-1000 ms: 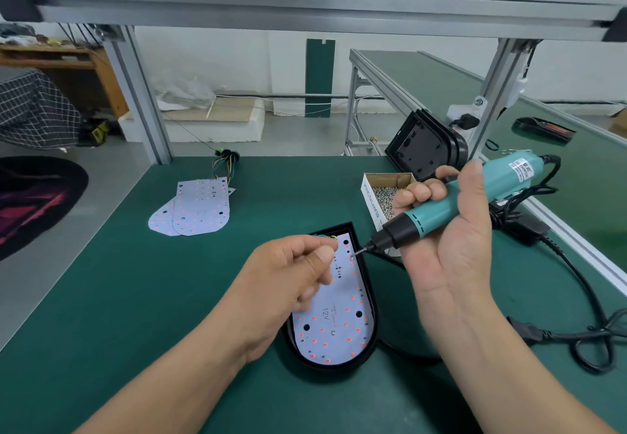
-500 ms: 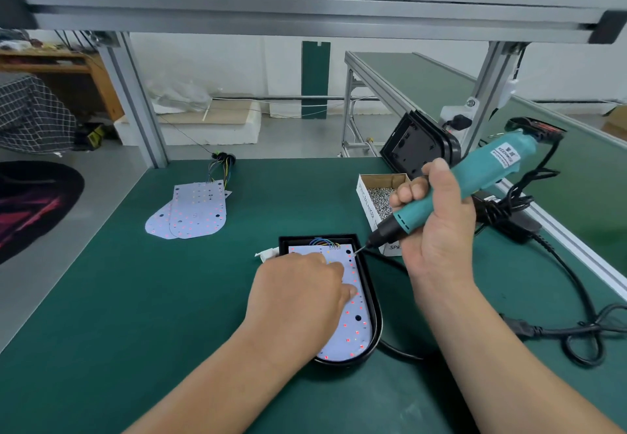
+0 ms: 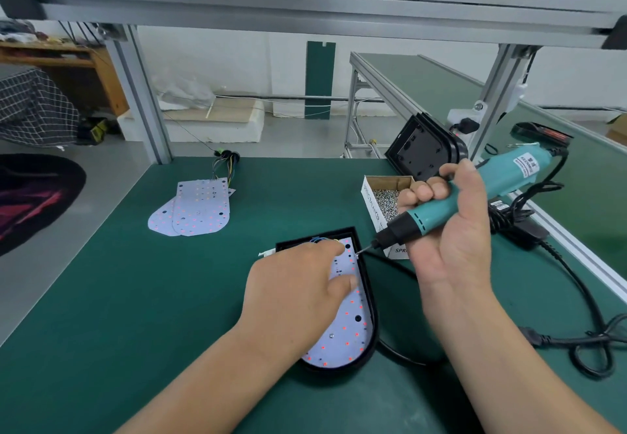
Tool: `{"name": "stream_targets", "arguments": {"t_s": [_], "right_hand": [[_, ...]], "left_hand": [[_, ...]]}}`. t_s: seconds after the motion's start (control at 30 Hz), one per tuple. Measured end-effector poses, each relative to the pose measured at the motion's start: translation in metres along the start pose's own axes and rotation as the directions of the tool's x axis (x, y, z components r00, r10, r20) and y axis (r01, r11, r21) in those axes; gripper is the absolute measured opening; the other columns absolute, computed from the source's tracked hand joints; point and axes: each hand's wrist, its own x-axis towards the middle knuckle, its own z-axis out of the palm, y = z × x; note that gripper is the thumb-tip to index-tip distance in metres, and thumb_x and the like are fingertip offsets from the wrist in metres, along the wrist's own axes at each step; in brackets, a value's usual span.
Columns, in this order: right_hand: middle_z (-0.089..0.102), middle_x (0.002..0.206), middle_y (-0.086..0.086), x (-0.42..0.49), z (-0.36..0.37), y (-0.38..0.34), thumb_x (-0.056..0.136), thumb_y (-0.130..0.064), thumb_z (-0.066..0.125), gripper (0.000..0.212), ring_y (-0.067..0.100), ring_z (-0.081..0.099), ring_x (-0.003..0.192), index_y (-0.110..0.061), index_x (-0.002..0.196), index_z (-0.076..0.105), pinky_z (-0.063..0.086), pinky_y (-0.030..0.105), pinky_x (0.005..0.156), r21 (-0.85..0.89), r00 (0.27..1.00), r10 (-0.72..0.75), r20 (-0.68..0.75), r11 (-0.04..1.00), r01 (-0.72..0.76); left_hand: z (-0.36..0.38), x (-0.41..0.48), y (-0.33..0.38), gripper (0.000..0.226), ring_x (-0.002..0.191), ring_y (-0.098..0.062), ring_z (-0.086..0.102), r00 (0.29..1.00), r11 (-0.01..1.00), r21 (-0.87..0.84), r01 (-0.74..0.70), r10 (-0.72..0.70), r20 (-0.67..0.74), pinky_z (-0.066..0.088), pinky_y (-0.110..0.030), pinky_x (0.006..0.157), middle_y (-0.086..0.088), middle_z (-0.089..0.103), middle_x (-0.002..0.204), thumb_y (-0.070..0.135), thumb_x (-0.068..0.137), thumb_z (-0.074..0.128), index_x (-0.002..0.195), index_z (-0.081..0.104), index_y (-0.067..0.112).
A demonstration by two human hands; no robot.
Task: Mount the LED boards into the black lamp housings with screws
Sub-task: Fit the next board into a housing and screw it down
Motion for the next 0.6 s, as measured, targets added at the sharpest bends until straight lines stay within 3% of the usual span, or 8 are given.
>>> {"name": "stream_targets", "arguments": {"t_s": [0.07, 0.1, 0.17, 0.23, 0.33, 0.43, 0.6], "right_hand": [[0.044, 0.070, -0.003, -0.003, 0.003, -0.001, 0.102, -0.028, 0.066, 0.017, 0.013, 0.048, 0.064, -0.015, 0.091, 0.062, 0.049, 0.029, 0.067, 0.021, 1.000, 0.015, 0.014, 1.000, -0.015], [0.044, 0.070, -0.003, -0.004, 0.004, -0.001, 0.103, -0.029, 0.066, 0.018, 0.013, 0.048, 0.064, -0.015, 0.091, 0.062, 0.049, 0.029, 0.067, 0.027, 1.000, 0.019, 0.022, 0.999, -0.020], [0.043, 0.070, -0.003, -0.007, 0.005, -0.001, 0.102, -0.029, 0.066, 0.018, 0.013, 0.047, 0.064, -0.015, 0.091, 0.063, 0.049, 0.029, 0.068, 0.032, 0.999, 0.023, 0.036, 0.999, -0.024], [0.043, 0.071, -0.003, -0.010, 0.005, -0.001, 0.102, -0.029, 0.067, 0.017, 0.014, 0.047, 0.065, -0.015, 0.092, 0.063, 0.049, 0.029, 0.068, 0.029, 0.999, 0.028, 0.034, 0.999, -0.029], [0.043, 0.071, -0.003, -0.011, 0.006, 0.000, 0.102, -0.028, 0.067, 0.017, 0.014, 0.047, 0.064, -0.015, 0.092, 0.062, 0.050, 0.029, 0.068, 0.032, 0.999, 0.042, 0.028, 0.999, -0.043], [0.044, 0.071, -0.003, -0.011, 0.006, 0.000, 0.102, -0.027, 0.067, 0.017, 0.014, 0.048, 0.064, -0.015, 0.093, 0.063, 0.050, 0.030, 0.067, 0.031, 0.999, 0.043, 0.032, 0.999, -0.044], [0.045, 0.070, -0.002, -0.014, 0.006, 0.002, 0.103, -0.027, 0.065, 0.016, 0.014, 0.048, 0.065, -0.015, 0.094, 0.063, 0.049, 0.030, 0.067, -0.009, 0.997, 0.039, 0.071, 0.999, -0.038]], "left_hand": [[-0.002, -0.002, 0.002, 0.046, 0.111, 0.004, 0.058, 1.000, 0.995, -0.098, 0.006, -0.008, -0.025, 0.042, -0.019, 0.076, 0.030, 0.068, 0.115, 0.068, 0.095, 0.054, 0.137, 0.056, 0.049], [-0.003, -0.003, 0.004, 0.043, 0.106, 0.009, 0.055, 0.999, 0.988, -0.152, 0.011, -0.016, -0.029, 0.035, -0.013, 0.072, 0.036, 0.065, 0.100, 0.067, 0.094, 0.056, 0.134, 0.058, 0.050], [-0.003, -0.005, 0.006, 0.035, 0.090, 0.018, 0.049, 0.999, 0.967, -0.256, 0.012, -0.023, -0.038, 0.030, -0.012, 0.067, 0.044, 0.054, 0.076, 0.063, 0.094, 0.061, 0.127, 0.063, 0.051], [-0.003, -0.007, 0.008, 0.028, 0.077, 0.019, 0.048, 0.999, 0.946, -0.325, 0.009, -0.021, -0.036, 0.030, -0.019, 0.062, 0.044, 0.050, 0.072, 0.060, 0.095, 0.063, 0.120, 0.067, 0.049], [-0.003, -0.009, 0.009, 0.015, 0.069, 0.012, 0.049, 0.999, 0.922, -0.388, 0.013, -0.031, -0.040, 0.030, -0.024, 0.059, 0.030, 0.052, 0.064, 0.054, 0.097, 0.063, 0.109, 0.069, 0.048], [-0.004, -0.009, 0.010, 0.008, 0.069, 0.007, 0.050, 0.997, 0.908, -0.418, 0.027, -0.052, -0.050, 0.030, -0.026, 0.058, 0.031, 0.053, 0.068, 0.049, 0.098, 0.065, 0.095, 0.071, 0.044], [-0.003, -0.007, 0.007, 0.012, 0.076, 0.005, 0.051, 0.998, 0.913, -0.406, 0.044, -0.062, -0.031, 0.031, -0.027, 0.059, 0.035, 0.054, 0.076, 0.049, 0.096, 0.067, 0.088, 0.069, 0.041]]}}
